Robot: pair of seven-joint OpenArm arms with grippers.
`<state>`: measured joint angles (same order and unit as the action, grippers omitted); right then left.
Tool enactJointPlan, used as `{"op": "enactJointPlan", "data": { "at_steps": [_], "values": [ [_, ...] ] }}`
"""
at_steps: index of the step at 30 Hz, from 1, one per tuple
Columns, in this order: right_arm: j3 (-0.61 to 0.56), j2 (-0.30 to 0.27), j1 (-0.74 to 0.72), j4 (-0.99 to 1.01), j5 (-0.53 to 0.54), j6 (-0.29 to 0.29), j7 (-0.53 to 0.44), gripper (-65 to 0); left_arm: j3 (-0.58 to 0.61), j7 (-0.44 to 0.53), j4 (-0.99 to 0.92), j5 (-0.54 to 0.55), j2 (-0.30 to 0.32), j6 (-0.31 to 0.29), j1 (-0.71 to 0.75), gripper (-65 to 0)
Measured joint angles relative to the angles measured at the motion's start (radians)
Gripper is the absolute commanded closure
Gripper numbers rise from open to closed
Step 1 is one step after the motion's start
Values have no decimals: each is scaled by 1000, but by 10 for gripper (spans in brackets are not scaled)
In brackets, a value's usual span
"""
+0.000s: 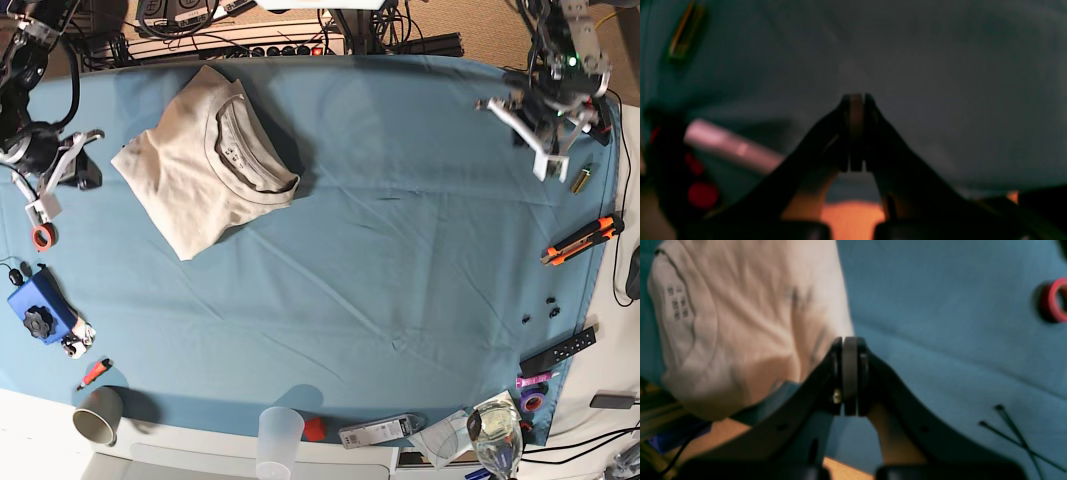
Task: Fold the T-shirt properly
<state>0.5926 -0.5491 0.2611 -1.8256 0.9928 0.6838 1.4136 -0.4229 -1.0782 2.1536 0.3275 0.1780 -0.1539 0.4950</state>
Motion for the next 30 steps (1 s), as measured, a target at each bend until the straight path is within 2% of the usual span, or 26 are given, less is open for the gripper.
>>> {"op": "enactJointPlan", "data": {
  "at_steps": [5, 10, 13, 17, 23, 26, 30],
  "values": [
    [1, 13, 100, 0, -18, -14, -4, 0, -10, 1, 79, 17, -1, 0, 103, 0],
    [0, 98, 224, 0, -36, -21, -4, 0, -10, 2, 84, 14, -4, -2, 191, 0],
    [0, 129, 286, 1, -89, -11, -3, 0, -10, 6, 84, 14, -7, -2, 248, 0],
    [0, 163, 367, 0, -106, 13, -8, 0, -9, 23, 84, 14, -6, -2, 318, 0],
    [1, 170, 486, 0, -108, 13, -12, 0, -9, 29, 84, 14, -6, 0, 434, 0],
    [1, 170, 547, 0, -111, 13, -12, 0, -10, 71, 84, 15, -6, 0, 489, 0],
    [1, 175, 603, 0, -129, 13, -12, 0, -10, 86, 45, 15, -6, -2, 512, 0]
  ]
}}
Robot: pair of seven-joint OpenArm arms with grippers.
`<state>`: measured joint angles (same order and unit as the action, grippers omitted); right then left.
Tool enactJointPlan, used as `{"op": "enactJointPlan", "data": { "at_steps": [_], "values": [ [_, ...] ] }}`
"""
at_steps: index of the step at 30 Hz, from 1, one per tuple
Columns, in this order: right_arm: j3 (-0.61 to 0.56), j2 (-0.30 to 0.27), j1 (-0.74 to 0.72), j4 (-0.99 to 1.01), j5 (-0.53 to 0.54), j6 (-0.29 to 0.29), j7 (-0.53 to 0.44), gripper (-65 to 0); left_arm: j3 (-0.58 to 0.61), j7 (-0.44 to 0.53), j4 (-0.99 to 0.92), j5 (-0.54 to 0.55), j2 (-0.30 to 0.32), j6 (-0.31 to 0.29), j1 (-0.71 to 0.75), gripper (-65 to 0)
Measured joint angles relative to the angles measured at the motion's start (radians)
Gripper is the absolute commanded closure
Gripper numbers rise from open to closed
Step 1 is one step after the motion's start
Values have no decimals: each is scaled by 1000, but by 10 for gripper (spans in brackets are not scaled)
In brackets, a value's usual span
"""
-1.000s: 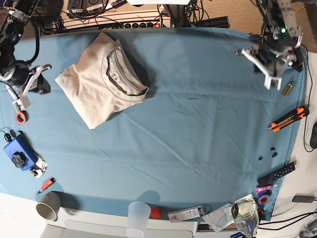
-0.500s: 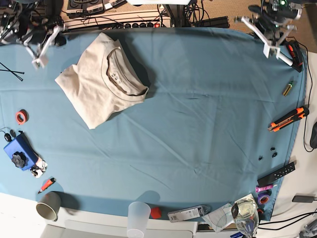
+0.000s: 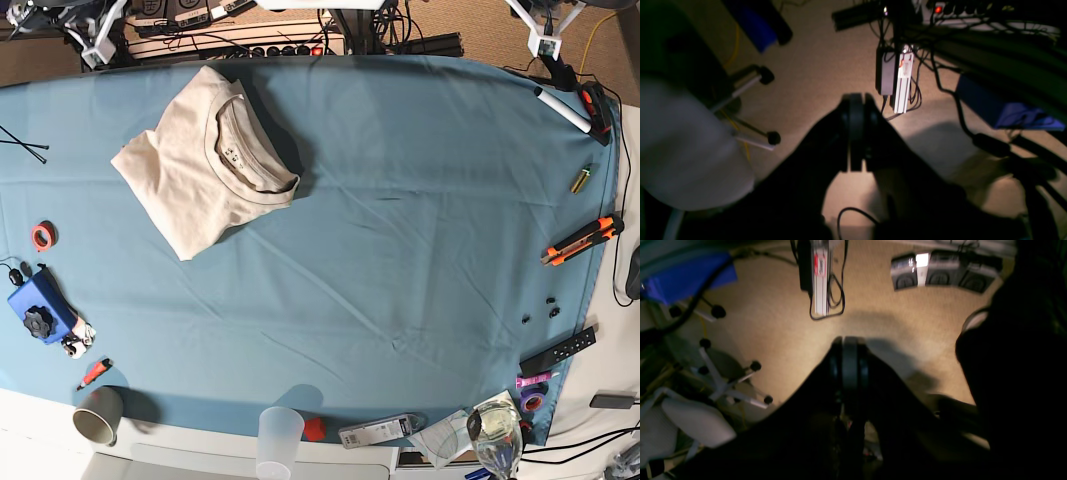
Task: Fold the T-shirt properly
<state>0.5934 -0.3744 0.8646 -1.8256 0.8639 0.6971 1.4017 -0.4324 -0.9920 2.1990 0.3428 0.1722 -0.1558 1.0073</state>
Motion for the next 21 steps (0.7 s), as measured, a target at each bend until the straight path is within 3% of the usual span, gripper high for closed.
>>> {"op": "enactJointPlan", "data": {
  "at_steps": [7, 11, 12, 15, 21],
  "values": [
    [0, 96, 4, 0, -126, 0, -8, 0, 1, 33, -246, -1, -1, -26, -19, 0],
    [0, 109, 3, 8, -160, 0, -27, 0, 1, 68, -395, 0, -3, -34, -62, 0],
    [0, 108, 3, 28, -166, 0, -47, 0, 0, 80, -435, -1, -2, -59, -76, 0],
    [0, 108, -8, 128, -182, 0, -111, 0, 1, 86, -556, 2, -3, -107, -133, 0],
    [1, 111, -139, 455, -237, 2, -164, 0, 0, 261, -840, -45, -5, -131, -282, 0]
  ]
}}
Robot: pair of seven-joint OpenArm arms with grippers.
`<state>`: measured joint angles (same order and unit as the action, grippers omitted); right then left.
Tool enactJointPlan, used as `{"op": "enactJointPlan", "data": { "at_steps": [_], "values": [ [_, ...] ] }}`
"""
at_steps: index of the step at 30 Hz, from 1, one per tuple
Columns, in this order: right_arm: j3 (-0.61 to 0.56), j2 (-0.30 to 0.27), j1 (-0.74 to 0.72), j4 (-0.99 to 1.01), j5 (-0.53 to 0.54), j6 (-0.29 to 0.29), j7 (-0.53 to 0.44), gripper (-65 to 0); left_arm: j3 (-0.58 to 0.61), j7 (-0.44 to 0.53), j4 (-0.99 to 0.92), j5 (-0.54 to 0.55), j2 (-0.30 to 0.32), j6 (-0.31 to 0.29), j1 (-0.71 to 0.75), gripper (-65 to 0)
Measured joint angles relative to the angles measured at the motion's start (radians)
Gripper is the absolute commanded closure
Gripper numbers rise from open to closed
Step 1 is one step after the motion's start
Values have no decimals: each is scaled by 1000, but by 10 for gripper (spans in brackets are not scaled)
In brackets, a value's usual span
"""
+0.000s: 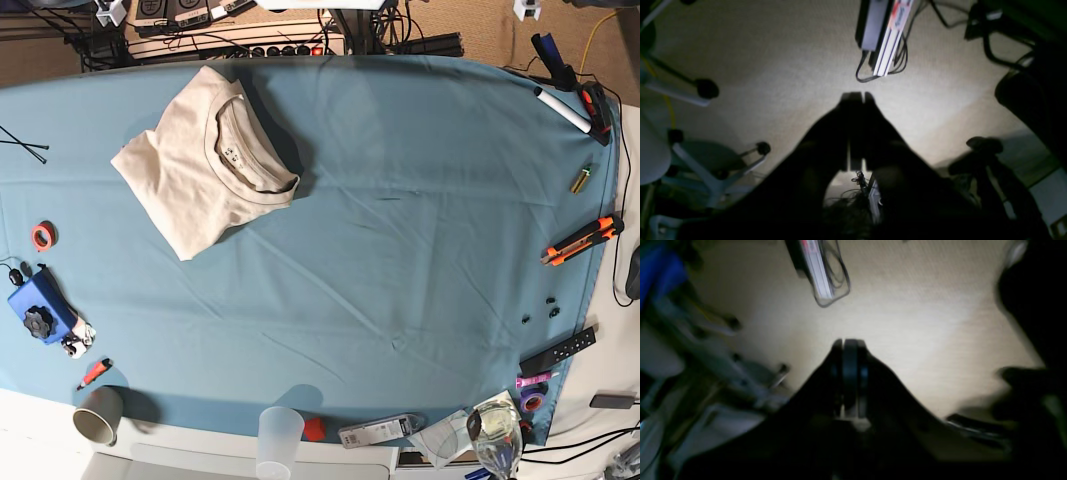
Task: Fold the T-shirt properly
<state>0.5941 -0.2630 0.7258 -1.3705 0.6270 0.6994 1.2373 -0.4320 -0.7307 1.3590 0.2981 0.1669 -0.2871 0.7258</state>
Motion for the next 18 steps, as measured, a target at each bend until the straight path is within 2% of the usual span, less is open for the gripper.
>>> {"op": "enactJointPlan", "data": {
  "at_steps": [4, 8, 13, 18],
  "values": [
    [0, -4, -133, 250, -8, -1, -63, 0, -2, 82, -192, -97, 0, 1, -113, 0],
    [-84, -29, -214, 473, -132, -3, -178, 0, 0, 164, -362, -135, 0, 1, -211, 0],
    [-307, -78, -276, 608, -352, -7, -475, 0, -1, 322, -534, -226, 0, 1, -285, 0],
    [-512, -79, -330, 647, -548, -10, -740, 0, -1, 544, -707, -312, 0, 2, -339, 0]
  ]
}}
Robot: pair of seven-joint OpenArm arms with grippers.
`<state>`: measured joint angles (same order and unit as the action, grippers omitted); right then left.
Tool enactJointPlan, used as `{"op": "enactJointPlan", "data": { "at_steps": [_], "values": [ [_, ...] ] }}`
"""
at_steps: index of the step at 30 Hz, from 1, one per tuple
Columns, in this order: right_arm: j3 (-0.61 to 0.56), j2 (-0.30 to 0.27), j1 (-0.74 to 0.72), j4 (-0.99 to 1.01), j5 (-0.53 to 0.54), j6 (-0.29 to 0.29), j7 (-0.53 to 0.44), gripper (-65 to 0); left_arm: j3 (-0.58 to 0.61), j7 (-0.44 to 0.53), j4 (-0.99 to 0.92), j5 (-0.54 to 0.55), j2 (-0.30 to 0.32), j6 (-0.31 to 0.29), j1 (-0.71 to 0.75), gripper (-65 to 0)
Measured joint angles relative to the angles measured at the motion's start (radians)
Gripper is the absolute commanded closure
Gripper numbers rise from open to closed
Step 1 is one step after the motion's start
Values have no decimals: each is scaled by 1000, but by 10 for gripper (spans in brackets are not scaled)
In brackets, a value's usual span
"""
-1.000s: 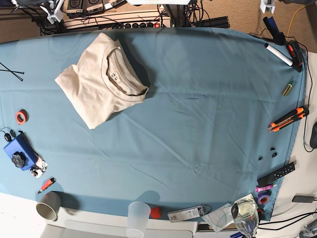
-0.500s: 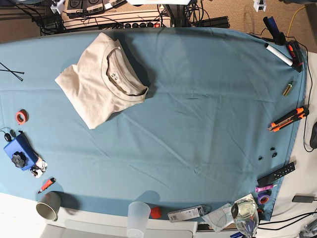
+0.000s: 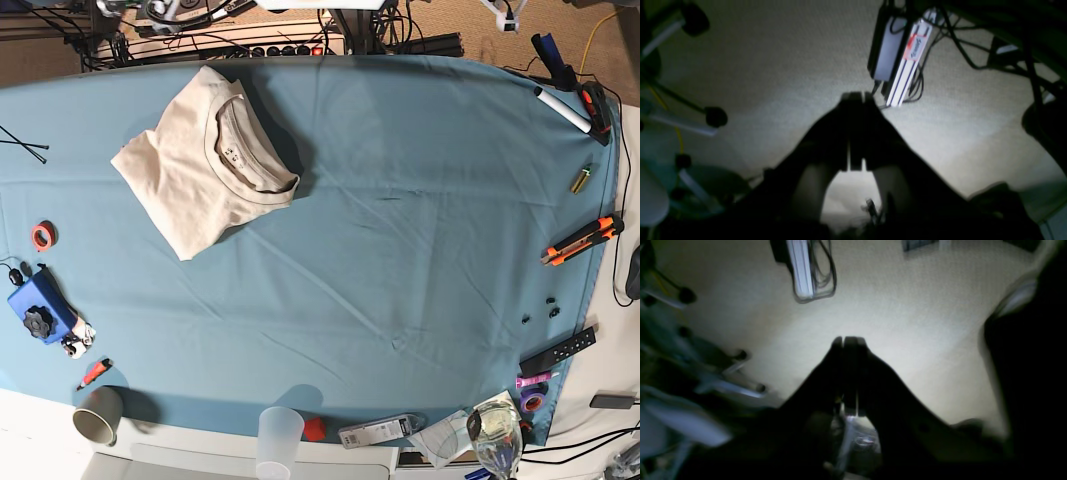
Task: Fold the T-shirt properly
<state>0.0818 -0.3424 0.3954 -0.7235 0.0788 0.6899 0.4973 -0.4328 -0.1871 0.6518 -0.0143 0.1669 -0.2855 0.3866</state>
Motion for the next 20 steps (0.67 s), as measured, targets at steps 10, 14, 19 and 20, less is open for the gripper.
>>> {"op": "enactJointPlan", "data": {
  "at_steps": [10, 14, 19, 20],
  "values": [
    [-320, -3, -35, 5, -105, -402, -302, 0, 0, 215, -142, -73, -62, 56, -39, 0],
    [-391, -1, -42, 5, -105, -417, -309, 0, -1, 216, -115, -72, -82, 58, -43, 0],
    [-431, -4, -69, 4, -104, -422, -312, 0, 0, 215, -96, -72, -103, 57, -43, 0],
    [-431, -5, -71, 4, -104, -422, -312, 0, -1, 215, -95, -72, -104, 57, -43, 0]
  ]
}}
